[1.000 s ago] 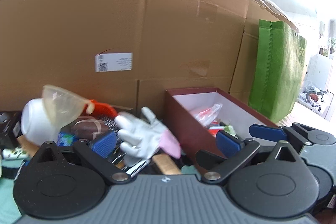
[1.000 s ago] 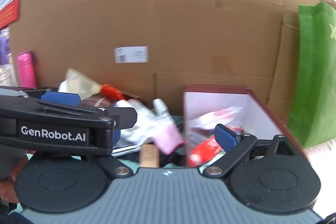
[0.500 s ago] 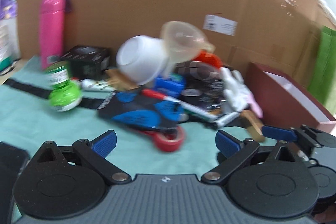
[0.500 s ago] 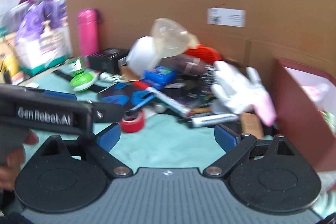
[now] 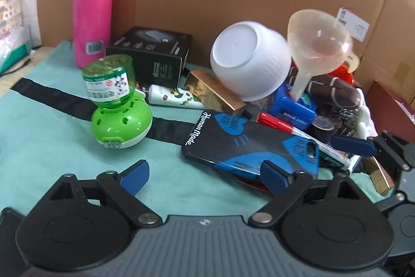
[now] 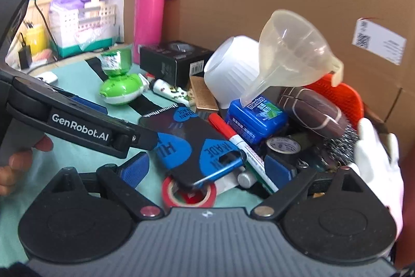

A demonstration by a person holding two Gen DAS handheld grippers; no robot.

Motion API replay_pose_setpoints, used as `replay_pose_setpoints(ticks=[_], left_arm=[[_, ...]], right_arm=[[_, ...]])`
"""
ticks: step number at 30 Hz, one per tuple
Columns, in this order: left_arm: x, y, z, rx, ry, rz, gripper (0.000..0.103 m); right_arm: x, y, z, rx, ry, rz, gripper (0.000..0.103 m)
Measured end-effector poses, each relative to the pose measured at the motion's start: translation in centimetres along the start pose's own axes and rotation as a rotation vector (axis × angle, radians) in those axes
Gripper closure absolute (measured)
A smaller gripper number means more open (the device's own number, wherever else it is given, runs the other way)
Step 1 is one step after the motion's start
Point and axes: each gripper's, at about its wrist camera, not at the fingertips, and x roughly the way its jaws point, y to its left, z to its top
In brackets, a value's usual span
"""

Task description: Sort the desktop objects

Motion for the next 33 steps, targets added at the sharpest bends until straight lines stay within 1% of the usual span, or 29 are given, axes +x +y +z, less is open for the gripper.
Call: replay_pose_setpoints(ticks=[3, 5, 6, 7, 8, 10, 11, 13, 15, 16, 17, 18, 20, 21, 22, 23, 25, 26, 27, 30, 31, 33], left_arm=[[0.9, 0.4, 0.4, -0.026, 0.016, -0.019, 0.010], [1.2, 0.5, 0.8, -0.035, 0.017, -0.028, 0.011], [1.3, 0.5, 0.9, -0.035, 0.015, -0.035, 0.014], [1.3, 0.5, 0.9, -0.035, 0.013, -0.048, 0.020], [1.3, 0.6, 1.0, -0.039, 0.012, -0.062, 0.023], [1.2, 0.7, 1.0, -0.047, 0.018, -0.088, 0.032], [1.1, 0.7, 0.9, -0.049, 0.020, -0.100, 0.034], [0.8, 0.7, 0.8, -0.047, 0.026, -0.118, 0.041], [0.4, 0.7, 0.6, -0.039, 0.033, -0.129, 0.044], [0.1, 0.7, 0.3, -0.034, 0.039, -0.133, 0.045], [-0.3, 0.9, 0.1, -0.032, 0.039, -0.136, 0.045], [-0.7, 1.1, -0.2, -0.028, 0.035, -0.133, 0.045], [-1.4, 1.5, -0.6, -0.026, 0.027, -0.093, 0.041], [-1.7, 1.7, -0.8, -0.029, 0.021, -0.071, 0.036], [-1.9, 1.8, -0.8, -0.035, 0.018, -0.051, 0.030], [-1.8, 2.1, -0.7, -0.038, 0.018, -0.036, 0.029], [-1.6, 2.4, -0.3, -0.042, 0.034, -0.021, 0.029], [-1.4, 2.6, -0.1, -0.038, 0.043, -0.024, 0.029], [-1.3, 2.6, 0.0, -0.025, 0.053, -0.033, 0.028], [-0.5, 2.4, 0.3, 0.024, 0.091, -0.054, 0.027], [-0.2, 2.2, 0.4, 0.037, 0.101, -0.056, 0.025], [0.0, 1.9, 0.5, 0.056, 0.103, -0.062, 0.022]], right_arm=[[1.4, -0.2, 0.4, -0.021, 0.024, 0.013, 0.011], [1.8, -0.1, 0.5, -0.041, 0.021, 0.018, 0.014], [1.9, 0.0, 0.6, -0.047, 0.020, 0.022, 0.016], [1.7, 0.3, 0.7, -0.058, 0.019, 0.032, 0.026], [1.5, 0.6, 0.8, -0.070, 0.024, 0.041, 0.030], [1.1, 1.1, 0.8, -0.072, 0.048, 0.047, 0.032], [0.9, 1.2, 0.7, -0.070, 0.055, 0.052, 0.033], [0.3, 1.5, 0.3, -0.059, 0.063, 0.068, 0.034], [-0.6, 2.4, -0.2, -0.072, 0.065, 0.082, 0.035], [-1.2, 2.9, -0.4, -0.076, 0.067, 0.097, 0.038], [-1.7, 3.5, -0.7, -0.076, 0.083, 0.137, 0.042], [-2.2, 4.2, -1.0, -0.082, 0.092, 0.172, 0.041], [-3.1, 5.3, -1.4, -0.112, 0.084, 0.139, 0.043], [-3.3, 5.3, -1.4, -0.099, 0.068, 0.117, 0.041], [-3.4, 5.0, -1.2, -0.064, 0.048, 0.096, 0.037], [-3.3, 4.6, -0.9, -0.014, 0.039, 0.085, 0.033], [-2.8, 4.1, -0.4, 0.075, 0.045, 0.104, 0.029], [-2.6, 4.1, -0.2, 0.094, 0.050, 0.121, 0.026], [-2.4, 4.4, -0.1, 0.090, 0.053, 0.128, 0.026], [-1.2, 5.8, 0.0, 0.054, 0.069, 0.102, 0.025], [-0.8, 5.9, -0.1, 0.058, 0.069, 0.095, 0.025], [-0.2, 6.3, -0.1, 0.047, 0.077, 0.078, 0.025]])
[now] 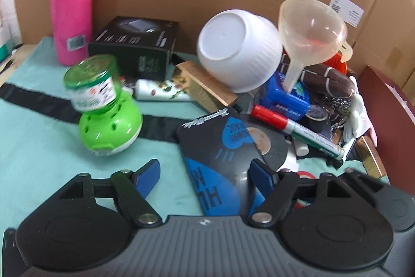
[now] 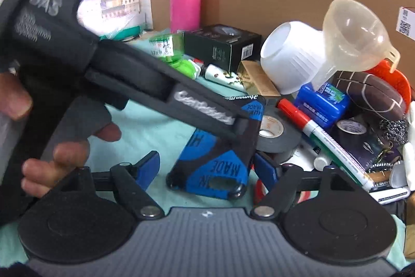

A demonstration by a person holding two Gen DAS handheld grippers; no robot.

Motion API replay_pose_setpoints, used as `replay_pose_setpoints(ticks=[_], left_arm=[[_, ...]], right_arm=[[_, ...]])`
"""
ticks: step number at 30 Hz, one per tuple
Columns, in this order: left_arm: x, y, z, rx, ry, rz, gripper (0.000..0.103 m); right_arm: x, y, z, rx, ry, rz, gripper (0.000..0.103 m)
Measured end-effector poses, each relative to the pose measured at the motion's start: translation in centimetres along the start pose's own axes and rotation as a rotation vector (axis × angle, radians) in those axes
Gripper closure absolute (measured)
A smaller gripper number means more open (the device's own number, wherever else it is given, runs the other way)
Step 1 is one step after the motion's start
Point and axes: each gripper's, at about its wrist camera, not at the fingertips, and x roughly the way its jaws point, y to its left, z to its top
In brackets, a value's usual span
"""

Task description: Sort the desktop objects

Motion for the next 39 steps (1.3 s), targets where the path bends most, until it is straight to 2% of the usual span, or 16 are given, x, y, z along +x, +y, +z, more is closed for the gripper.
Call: replay_pose_setpoints(ticks=[3, 6, 8, 10, 13, 18, 25, 27, 30, 32, 34, 39], left_arm=[[0.4, -0.8, 0.3, 0.050, 0.022, -0.018, 0.020], [1.5, -1.6, 0.7, 0.096, 0.072, -0.010, 0.017], [1.9, -1.6, 0.7, 0.086, 0.083, -0.012, 0.013], [1.8, -1.3, 0.6, 0.060, 0.087, -0.037, 0.018], [1.1, -1.3, -0.1, 0.057, 0.087, -0.044, 0.019], [-1.3, -2.6, -2.3, 0.047, 0.081, -0.066, 0.019], [-3.4, -6.3, -5.3, 0.075, 0.101, -0.126, 0.021], [-3.4, -7.0, -5.5, 0.087, 0.104, -0.122, 0.021], [-3.2, -7.6, -5.4, 0.099, 0.112, -0.096, 0.021], [-3.2, -7.7, -5.2, 0.103, 0.124, -0.090, 0.021], [-3.1, -7.7, -5.1, 0.103, 0.133, -0.082, 0.021], [-3.0, -7.9, -4.9, 0.119, 0.146, -0.073, 0.021]], right_arm=[[0.4, 0.6, -0.2, -0.025, 0.002, -0.025, 0.025], [0.3, 0.4, -0.6, -0.014, 0.016, 0.003, 0.032], [0.1, -0.2, -0.8, 0.028, 0.024, 0.033, 0.035], [-0.4, -0.2, -1.0, 0.020, 0.024, 0.030, 0.035], [-1.3, -0.4, -1.6, 0.035, 0.031, 0.063, 0.037], [-4.3, -0.1, -3.5, 0.013, 0.038, 0.134, 0.040], [-9.9, -0.3, -7.3, 0.058, 0.036, 0.158, 0.045], [-10.9, -0.5, -8.0, 0.080, 0.031, 0.136, 0.045], [-11.3, 0.6, -8.1, 0.065, 0.029, 0.068, 0.037], [-11.8, 2.1, -7.9, 0.033, 0.022, -0.015, 0.019], [-11.8, 2.7, -8.0, 0.007, 0.008, -0.084, 0.019], [-11.8, 2.7, -7.9, 0.077, 0.004, -0.089, 0.019]])
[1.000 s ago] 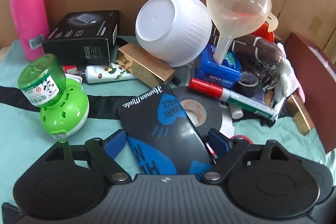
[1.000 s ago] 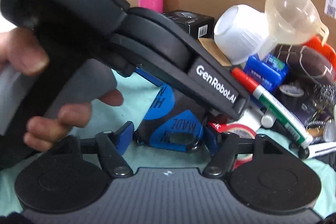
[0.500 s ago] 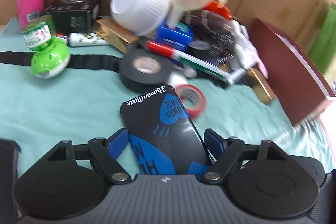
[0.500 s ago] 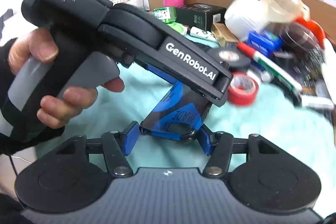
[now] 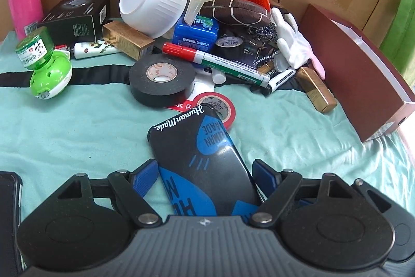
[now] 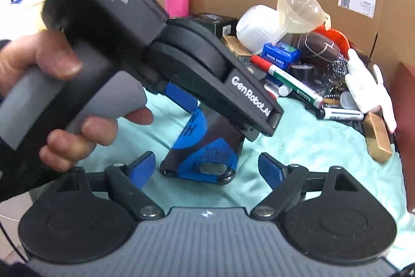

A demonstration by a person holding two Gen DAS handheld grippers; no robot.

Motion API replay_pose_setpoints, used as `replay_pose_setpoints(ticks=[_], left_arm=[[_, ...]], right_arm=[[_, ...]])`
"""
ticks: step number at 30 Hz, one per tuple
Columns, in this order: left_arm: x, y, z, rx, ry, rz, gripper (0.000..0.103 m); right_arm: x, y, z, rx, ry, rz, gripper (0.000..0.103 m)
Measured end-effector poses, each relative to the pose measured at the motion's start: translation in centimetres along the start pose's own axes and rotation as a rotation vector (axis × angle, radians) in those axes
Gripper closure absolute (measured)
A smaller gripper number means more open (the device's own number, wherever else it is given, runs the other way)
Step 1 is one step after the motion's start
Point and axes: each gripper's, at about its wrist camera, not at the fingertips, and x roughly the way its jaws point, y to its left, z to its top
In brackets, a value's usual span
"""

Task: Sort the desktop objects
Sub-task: 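Lift the phone case and carry it over the maroon shoebox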

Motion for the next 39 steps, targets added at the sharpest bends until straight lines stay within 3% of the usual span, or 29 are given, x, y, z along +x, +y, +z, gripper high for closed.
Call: replay_pose_setpoints(ticks=[9, 10, 16, 22, 31, 39], left_arm=[[0.5, 0.7, -0.1, 0.007, 0.010, -0.026, 0.019], [0.6, 0.6, 0.0, 0.008, 0.006, -0.020, 0.020], [-0.2, 0.9, -0.2, -0.031, -0.014, -0.044, 0.021], [-2.0, -0.3, 0.5, -0.021, -0.065, -0.047, 0.021], [-4.6, -5.1, 4.1, 0.061, -0.170, -0.119, 0.021], [-3.7, -13.3, 8.0, 0.173, -0.240, -0.247, 0.021]], right_arm=[[3.4, 0.1, 0.5, 0.005, 0.017, 0.006, 0.022], [3.4, 0.1, 0.5, 0.003, 0.012, 0.025, 0.032], [2.4, -0.7, 0.4, 0.043, -0.022, 0.077, 0.033], [1.0, -1.0, 0.9, 0.017, -0.074, 0.075, 0.033], [-3.0, -3.9, 2.4, -0.012, -0.193, -0.023, 0.033], [-6.6, -10.7, 2.7, 0.020, -0.250, -0.171, 0.037]])
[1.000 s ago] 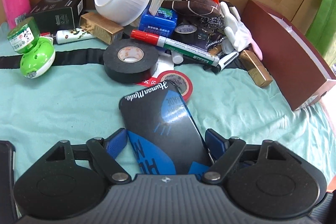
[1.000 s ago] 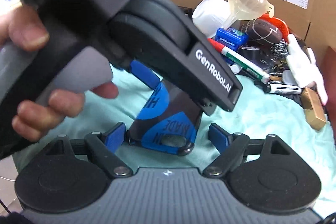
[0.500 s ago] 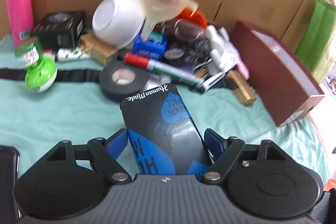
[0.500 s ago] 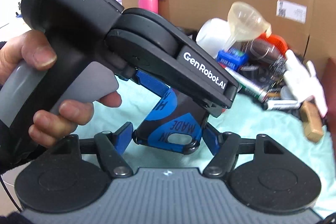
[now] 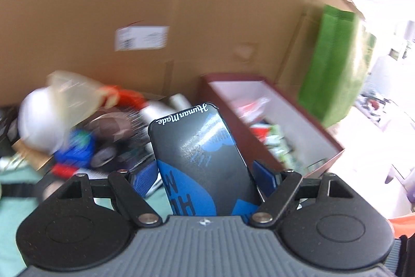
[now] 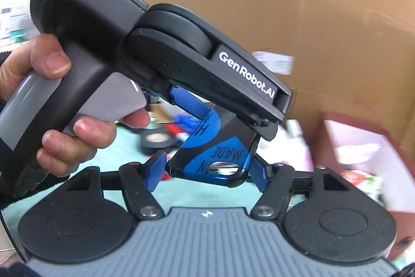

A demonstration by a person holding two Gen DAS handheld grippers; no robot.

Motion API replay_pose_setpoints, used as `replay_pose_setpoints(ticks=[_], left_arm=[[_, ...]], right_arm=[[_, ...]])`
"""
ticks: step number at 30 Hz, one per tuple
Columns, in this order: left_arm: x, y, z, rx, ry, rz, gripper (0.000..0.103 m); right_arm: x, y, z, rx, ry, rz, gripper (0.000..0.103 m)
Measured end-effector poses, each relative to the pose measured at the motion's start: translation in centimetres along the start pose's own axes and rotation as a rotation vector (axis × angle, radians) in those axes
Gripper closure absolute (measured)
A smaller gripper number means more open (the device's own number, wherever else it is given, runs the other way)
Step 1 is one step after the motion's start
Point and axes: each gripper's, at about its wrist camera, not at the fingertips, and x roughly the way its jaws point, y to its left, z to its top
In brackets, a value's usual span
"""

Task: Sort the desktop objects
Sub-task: 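Lift the phone case and carry it over the maroon shoebox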

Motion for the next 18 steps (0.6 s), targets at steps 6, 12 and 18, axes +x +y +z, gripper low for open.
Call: replay_pose_setpoints(ticks=[6, 12, 18], left_arm=[[4.6, -4.9, 2.4, 0.046, 0.011, -0.100, 0.021], [8.3, -9.0, 4.5, 0.084, 0.000, -0.150, 0.021], [12.3, -10.5, 5.2, 0.073, 0.011, -0.172, 0.020]], right_arm=[[-1.2, -5.9, -0.4, 0.040, -0.003, -0.110, 0.037], [-1.6, -11.1, -0.7, 0.057, -0.004, -0.182, 0.037], [-0.3, -15.2, -1.6, 0.084, 0.011, -0.193, 0.038]])
